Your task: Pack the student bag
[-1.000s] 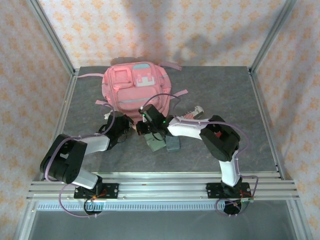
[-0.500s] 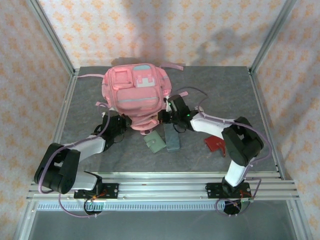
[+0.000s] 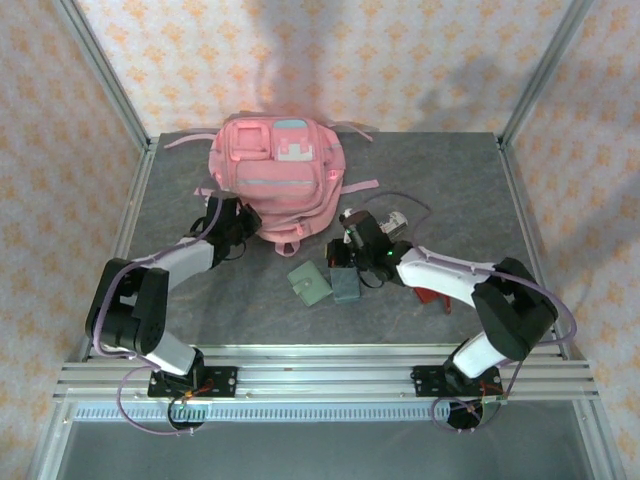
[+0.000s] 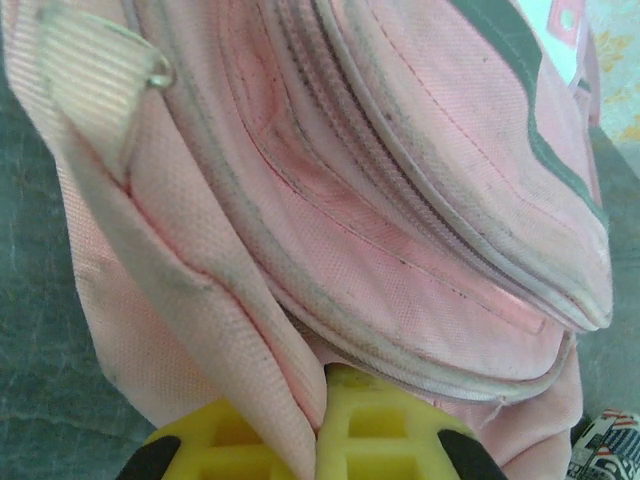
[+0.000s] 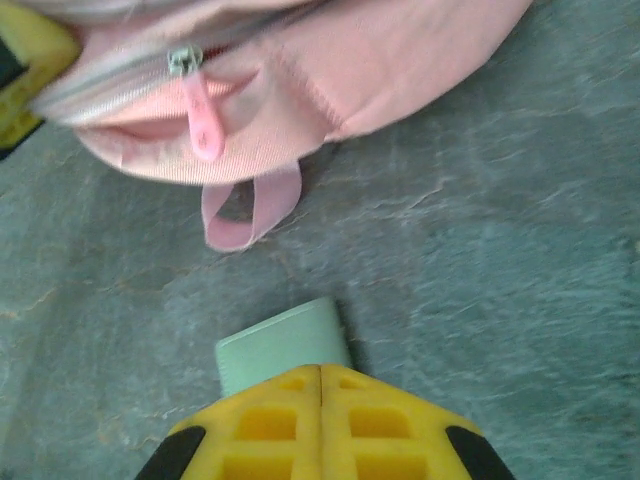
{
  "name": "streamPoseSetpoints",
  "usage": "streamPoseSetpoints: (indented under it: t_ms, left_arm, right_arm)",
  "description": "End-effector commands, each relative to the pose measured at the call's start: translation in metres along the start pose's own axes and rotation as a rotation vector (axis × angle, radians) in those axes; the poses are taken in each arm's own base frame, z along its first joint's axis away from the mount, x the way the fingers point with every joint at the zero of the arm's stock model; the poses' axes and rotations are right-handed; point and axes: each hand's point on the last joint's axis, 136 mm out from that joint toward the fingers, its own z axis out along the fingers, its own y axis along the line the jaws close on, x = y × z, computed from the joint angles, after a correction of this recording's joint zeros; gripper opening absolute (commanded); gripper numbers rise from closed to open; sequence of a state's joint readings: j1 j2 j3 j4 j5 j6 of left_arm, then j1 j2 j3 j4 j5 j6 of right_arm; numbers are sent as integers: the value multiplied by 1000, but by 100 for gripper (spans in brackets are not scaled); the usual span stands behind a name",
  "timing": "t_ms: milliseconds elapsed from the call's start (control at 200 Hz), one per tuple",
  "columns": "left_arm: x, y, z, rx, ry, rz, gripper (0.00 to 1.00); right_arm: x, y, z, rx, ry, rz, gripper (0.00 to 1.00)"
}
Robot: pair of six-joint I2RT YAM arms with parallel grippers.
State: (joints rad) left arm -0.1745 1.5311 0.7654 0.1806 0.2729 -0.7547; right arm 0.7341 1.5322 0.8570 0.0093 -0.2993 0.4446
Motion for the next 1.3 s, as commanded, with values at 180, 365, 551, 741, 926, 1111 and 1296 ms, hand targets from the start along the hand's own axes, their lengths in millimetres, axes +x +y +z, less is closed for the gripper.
streamPoseSetpoints:
  t_ms: [180, 365, 551, 741, 926, 1111, 1296]
  left_arm:
    - [-12, -34, -31, 136, -43, 72, 0]
    - [0, -23, -40, 139, -43, 59, 0]
    - [0, -27, -40, 158, -42, 44, 0]
    - [-1, -29, -40, 162, -44, 45, 0]
    - [3, -25, -38, 166, -34, 25, 0]
    - [4, -24, -35, 166, -30, 17, 0]
    - [4, -23, -33, 162, -30, 15, 0]
  right_arm:
    - [-39, 26, 5, -44, -79, -49, 6]
    - [-50, 47, 26, -112, -58, -64, 38]
    - [-52, 62, 51, -145, -21, -66, 34]
    - [-47, 64, 74, -129, 12, -85, 34]
    - [-46, 61, 89, -63, 33, -107, 24]
    - [-37, 61, 97, 45, 54, -174, 8]
    - [-32, 67, 95, -11, 59, -146, 27]
